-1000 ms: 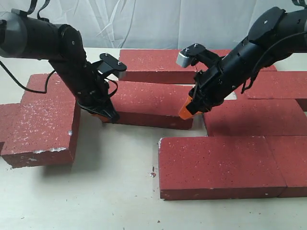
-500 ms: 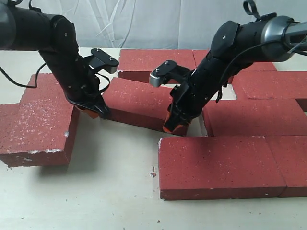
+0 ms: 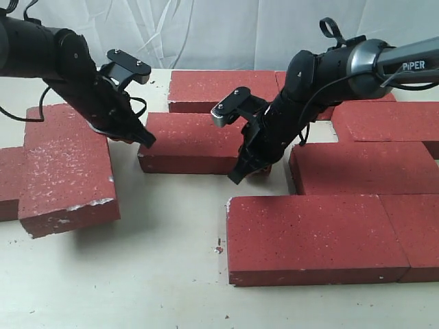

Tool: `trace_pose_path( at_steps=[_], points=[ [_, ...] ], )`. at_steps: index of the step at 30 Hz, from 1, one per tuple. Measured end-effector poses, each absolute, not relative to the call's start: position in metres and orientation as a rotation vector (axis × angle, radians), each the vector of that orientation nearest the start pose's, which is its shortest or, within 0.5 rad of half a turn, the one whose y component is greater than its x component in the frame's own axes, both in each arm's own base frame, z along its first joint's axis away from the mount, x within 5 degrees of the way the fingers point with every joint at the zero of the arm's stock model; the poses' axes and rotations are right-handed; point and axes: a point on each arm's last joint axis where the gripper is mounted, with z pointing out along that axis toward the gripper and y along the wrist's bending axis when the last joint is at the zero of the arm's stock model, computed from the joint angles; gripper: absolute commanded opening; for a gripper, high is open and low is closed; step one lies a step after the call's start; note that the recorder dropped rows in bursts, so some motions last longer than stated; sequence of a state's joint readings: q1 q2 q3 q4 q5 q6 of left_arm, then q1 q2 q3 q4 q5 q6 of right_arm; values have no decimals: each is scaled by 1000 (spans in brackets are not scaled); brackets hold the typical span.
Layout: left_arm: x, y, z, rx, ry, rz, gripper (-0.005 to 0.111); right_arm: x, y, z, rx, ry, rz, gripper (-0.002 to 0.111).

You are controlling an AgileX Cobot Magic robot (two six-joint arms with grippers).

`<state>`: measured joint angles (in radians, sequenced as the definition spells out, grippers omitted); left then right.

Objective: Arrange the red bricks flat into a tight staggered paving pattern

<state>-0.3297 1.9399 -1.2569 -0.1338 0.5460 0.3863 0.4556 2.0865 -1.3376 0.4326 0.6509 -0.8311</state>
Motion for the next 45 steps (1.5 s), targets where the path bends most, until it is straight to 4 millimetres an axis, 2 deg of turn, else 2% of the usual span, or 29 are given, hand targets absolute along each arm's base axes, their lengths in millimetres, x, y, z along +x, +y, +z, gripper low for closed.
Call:
trace_pose_path(
  at_steps=[6,10,14,25,36,45],
  points=[
    [377,-135,161,806,2554,-104,0,361,201,128,-1286,2486,342,-1],
    [379,-136,150,811,2571,-101,0,359,202,139,-1273,2478,365,-1],
    [381,-136,150,808,2563,-101,0,355,203,148,-1247,2493,423,-1],
    [384,-137,143,829,2548,-86,0,355,204,133,-1260,2529,429,-1],
    [392,-138,125,802,2512,-77,0,364,202,133,-1248,2459,332,-1],
    [397,-140,127,752,2460,-87,0,373,197,134,-1189,2419,273,-1]
  ],
)
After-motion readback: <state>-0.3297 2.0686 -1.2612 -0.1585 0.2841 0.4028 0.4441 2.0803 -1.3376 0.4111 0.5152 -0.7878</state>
